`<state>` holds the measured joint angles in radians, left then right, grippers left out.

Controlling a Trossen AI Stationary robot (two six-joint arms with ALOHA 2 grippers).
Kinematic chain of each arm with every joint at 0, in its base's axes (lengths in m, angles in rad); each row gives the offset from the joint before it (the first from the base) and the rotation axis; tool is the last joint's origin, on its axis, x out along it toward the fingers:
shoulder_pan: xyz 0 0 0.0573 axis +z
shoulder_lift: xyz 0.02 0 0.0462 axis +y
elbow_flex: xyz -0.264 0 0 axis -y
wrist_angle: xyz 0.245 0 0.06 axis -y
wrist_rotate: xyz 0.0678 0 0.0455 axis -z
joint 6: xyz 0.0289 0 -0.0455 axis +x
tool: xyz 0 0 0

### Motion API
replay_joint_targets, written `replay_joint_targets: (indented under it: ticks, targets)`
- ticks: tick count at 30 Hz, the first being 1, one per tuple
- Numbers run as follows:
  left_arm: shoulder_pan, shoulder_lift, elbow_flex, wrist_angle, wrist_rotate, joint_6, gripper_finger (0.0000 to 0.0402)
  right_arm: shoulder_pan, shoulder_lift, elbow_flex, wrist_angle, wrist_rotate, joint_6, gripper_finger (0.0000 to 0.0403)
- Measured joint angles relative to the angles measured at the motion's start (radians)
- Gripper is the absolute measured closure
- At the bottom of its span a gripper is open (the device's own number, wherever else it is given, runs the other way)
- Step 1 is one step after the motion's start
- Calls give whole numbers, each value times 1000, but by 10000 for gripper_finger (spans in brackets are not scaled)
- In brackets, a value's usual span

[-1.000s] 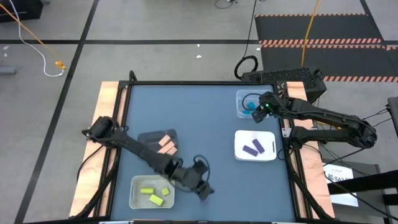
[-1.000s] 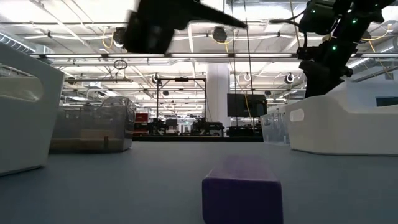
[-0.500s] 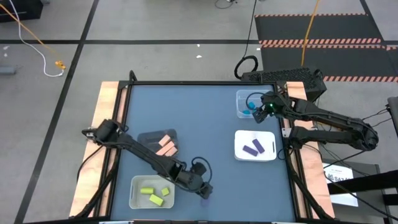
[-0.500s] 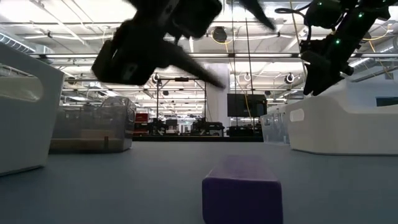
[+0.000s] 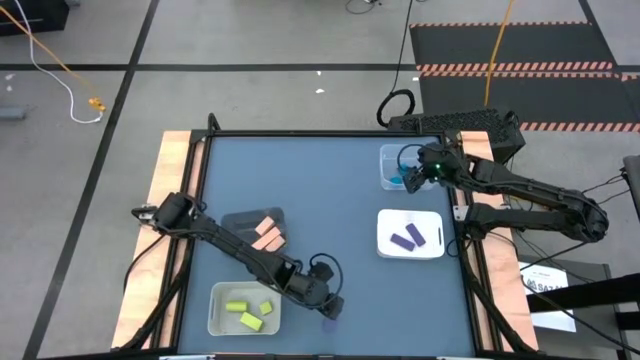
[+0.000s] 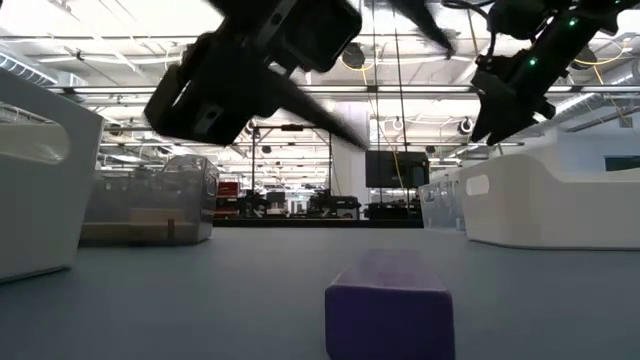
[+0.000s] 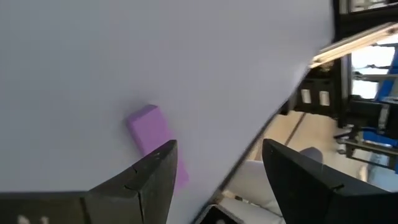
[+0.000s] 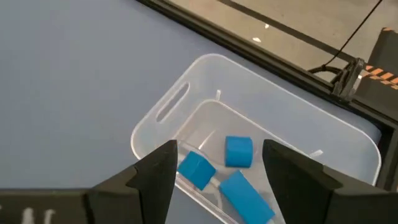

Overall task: Sort & place blocks by color
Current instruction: Put the purple block into the white bin

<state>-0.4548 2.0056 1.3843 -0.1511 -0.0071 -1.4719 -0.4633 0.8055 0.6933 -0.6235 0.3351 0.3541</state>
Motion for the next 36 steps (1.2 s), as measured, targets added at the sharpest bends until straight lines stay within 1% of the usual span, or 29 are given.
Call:
replay_joint_targets:
  ticks: [3,9,12,17,24,27,32,36]
  targets:
    - [1,5,30,-18,1,4,167,0,0,0,41,0,0,175]
    - [2,5,96,-201,-1,3,167,0,0,0,104,0,0,175]
    - [3,16,121,-224,-1,3,167,0,0,0,124,0,0,175]
    - [3,94,187,-259,17,8,167,0,1,0,151,0,0,175]
    - [3,185,305,-417,19,66,167,0,1,0,156,0,0,175]
    - [1,216,339,-446,15,82,167,0,0,0,157,0,0,175]
    - [0,256,380,-445,-3,108,167,0,1,0,162,0,0,175]
    - [-6,266,383,-466,-14,152,167,0,1,0,165,0,0,175]
